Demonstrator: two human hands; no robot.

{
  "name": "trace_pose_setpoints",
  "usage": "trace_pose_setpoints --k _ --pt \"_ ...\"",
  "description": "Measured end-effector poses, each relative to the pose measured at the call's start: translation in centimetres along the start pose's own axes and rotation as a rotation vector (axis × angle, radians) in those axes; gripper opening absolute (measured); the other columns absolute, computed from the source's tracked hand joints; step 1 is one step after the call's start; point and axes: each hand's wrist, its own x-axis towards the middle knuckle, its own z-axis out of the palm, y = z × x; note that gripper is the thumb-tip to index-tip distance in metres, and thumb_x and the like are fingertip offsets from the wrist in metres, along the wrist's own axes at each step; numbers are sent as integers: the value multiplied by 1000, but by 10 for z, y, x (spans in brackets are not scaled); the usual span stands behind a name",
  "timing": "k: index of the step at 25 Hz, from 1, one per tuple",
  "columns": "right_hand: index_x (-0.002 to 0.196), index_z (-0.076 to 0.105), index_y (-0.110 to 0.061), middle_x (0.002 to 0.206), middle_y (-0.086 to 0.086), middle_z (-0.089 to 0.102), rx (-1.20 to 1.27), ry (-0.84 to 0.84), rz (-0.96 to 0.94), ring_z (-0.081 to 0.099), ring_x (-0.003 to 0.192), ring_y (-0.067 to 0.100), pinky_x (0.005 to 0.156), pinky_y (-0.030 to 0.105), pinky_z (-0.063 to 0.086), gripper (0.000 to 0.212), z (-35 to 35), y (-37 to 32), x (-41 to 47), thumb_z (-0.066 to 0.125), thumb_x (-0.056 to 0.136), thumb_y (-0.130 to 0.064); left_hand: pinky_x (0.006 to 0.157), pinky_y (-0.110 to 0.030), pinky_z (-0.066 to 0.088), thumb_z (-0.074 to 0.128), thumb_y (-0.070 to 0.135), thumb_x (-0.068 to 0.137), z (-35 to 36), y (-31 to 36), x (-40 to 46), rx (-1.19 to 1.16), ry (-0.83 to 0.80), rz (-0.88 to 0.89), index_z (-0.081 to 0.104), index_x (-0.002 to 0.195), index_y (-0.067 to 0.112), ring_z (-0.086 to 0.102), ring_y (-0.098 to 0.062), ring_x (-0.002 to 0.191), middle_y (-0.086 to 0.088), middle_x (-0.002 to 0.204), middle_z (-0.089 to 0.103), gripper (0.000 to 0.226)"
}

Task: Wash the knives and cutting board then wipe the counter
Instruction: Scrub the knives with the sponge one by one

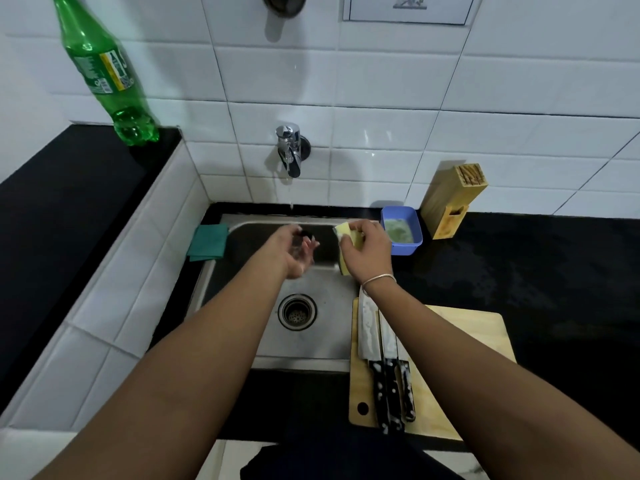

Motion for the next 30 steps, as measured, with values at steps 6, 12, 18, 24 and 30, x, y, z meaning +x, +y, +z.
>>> trace_pose_setpoints --k 6,12,18,24,30 --pt "106 64 -12 106 7 56 5 -77 -8 51 94 15 88 26 40 21 -27 16 -28 66 86 -17 30 -16 32 49 29 89 -18 -64 -27 534 99 -60 69 97 0 41 -4 33 3 49 54 37" --pt "105 66 -13 103 2 56 29 -136 -43 52 94 15 81 19 34 20 -52 32 -72 67 86 -19 36 -16 19 32 43 103 -23 -122 -65 876 237 190 66 82 6 25 -6 34 7 42 35 55" --pt "108 67 -7 107 9 61 -20 -218 -294 56 101 21 93 26 41 24 -41 11 -115 69 85 -14 48 -25 28 33 41 106 -37 -146 -93 874 357 492 63 92 13 41 -13 54 4 47 54 45" --pt "108 68 -1 109 17 61 -159 -222 -393 56 105 32 90 20 32 26 -37 -7 -91 68 85 -13 38 -20 25 22 53 106 -61 -127 -112 836 232 632 71 87 -4 34 -10 37 4 40 45 78" --pt "111 65 -3 111 15 60 -173 -154 -702 54 105 30 97 30 42 28 -5 -38 -103 64 84 -13 40 -21 22 11 71 98 -79 -78 -115 720 118 645 64 78 7 30 -10 39 2 46 43 85"
